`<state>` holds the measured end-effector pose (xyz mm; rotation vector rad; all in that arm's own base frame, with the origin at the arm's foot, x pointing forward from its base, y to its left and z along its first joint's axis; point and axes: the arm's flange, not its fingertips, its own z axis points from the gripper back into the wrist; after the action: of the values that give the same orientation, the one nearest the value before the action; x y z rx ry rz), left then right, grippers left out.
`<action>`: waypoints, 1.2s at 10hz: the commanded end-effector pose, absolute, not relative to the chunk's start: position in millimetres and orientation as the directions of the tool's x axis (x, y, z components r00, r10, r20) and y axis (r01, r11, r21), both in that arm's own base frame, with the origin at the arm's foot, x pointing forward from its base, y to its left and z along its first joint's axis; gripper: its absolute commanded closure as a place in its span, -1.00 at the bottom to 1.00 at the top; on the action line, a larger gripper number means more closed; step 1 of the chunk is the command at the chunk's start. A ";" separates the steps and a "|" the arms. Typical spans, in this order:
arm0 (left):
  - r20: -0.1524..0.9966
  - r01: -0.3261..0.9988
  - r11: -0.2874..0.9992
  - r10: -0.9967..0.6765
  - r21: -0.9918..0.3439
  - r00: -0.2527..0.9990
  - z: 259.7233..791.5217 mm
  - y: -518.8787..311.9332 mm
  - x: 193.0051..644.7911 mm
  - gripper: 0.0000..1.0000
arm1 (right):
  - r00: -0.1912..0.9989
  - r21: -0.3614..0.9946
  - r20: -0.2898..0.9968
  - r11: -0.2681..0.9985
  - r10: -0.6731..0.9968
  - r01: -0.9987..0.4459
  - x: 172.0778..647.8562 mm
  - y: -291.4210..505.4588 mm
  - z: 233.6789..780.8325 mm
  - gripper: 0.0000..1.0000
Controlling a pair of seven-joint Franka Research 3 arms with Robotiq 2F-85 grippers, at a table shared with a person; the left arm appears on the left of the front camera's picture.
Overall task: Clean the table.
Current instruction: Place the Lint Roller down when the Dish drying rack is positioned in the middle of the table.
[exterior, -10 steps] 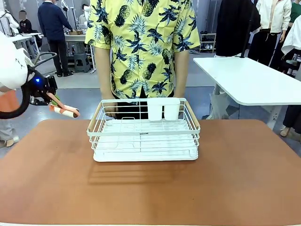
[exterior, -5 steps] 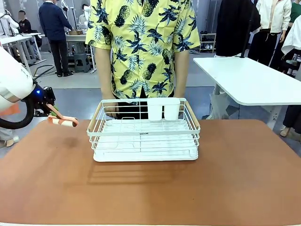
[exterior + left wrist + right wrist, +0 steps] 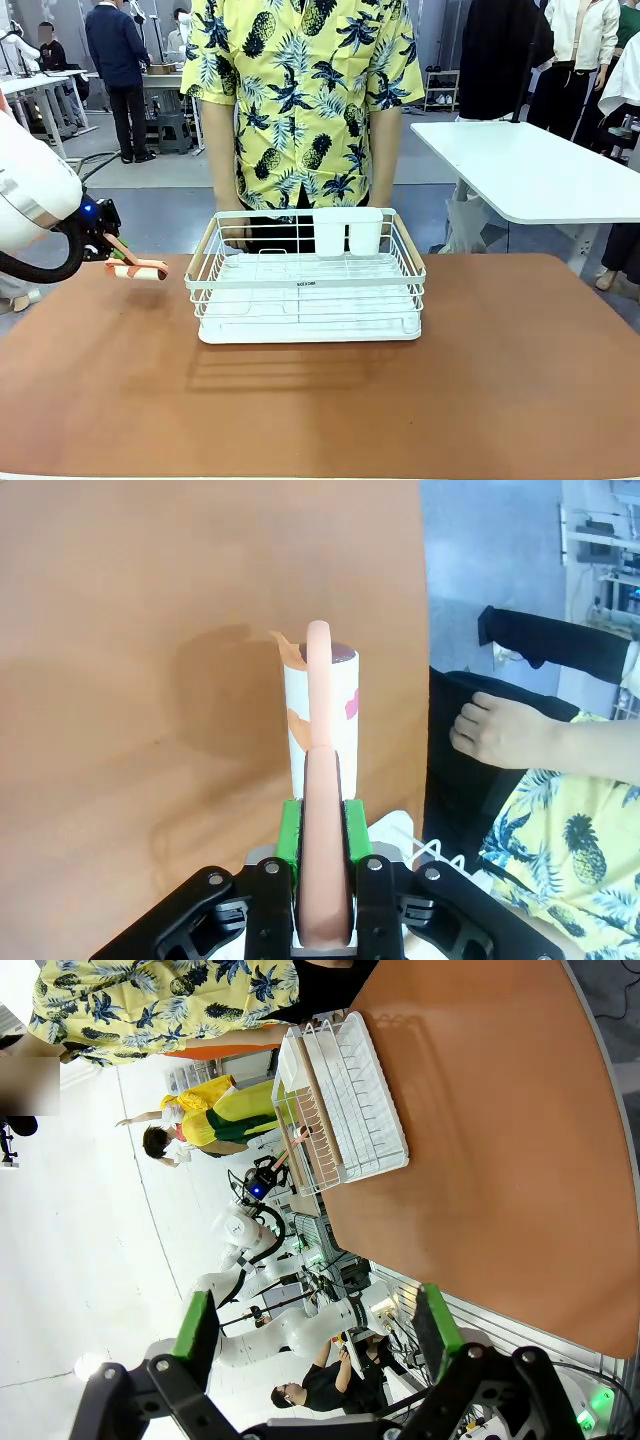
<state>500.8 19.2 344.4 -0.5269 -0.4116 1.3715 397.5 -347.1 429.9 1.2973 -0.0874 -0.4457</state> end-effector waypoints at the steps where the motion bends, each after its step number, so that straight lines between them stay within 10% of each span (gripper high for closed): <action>1: -0.023 -0.799 0.118 0.986 -0.589 0.163 329.1 23.7 504.2 0.63 | 0.913 0.943 -0.178 0.202 -0.367 0.265 397.0 -346.4 433.3 -1.00; 7: -0.038 -0.851 0.117 0.987 -0.512 0.158 317.7 26.8 503.9 0.63 | 0.913 0.943 -0.178 0.202 -0.367 0.265 397.0 -346.4 433.3 -1.00; 12: -0.040 -0.875 0.093 0.991 -0.475 0.128 328.3 25.6 497.6 -0.33 | 0.913 0.943 -0.178 0.202 -0.367 0.265 397.0 -346.4 433.3 -1.00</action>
<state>499.0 28.1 312.0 -0.4665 -0.3535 1.3931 397.5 -347.1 429.9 1.2973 -0.0874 -0.4457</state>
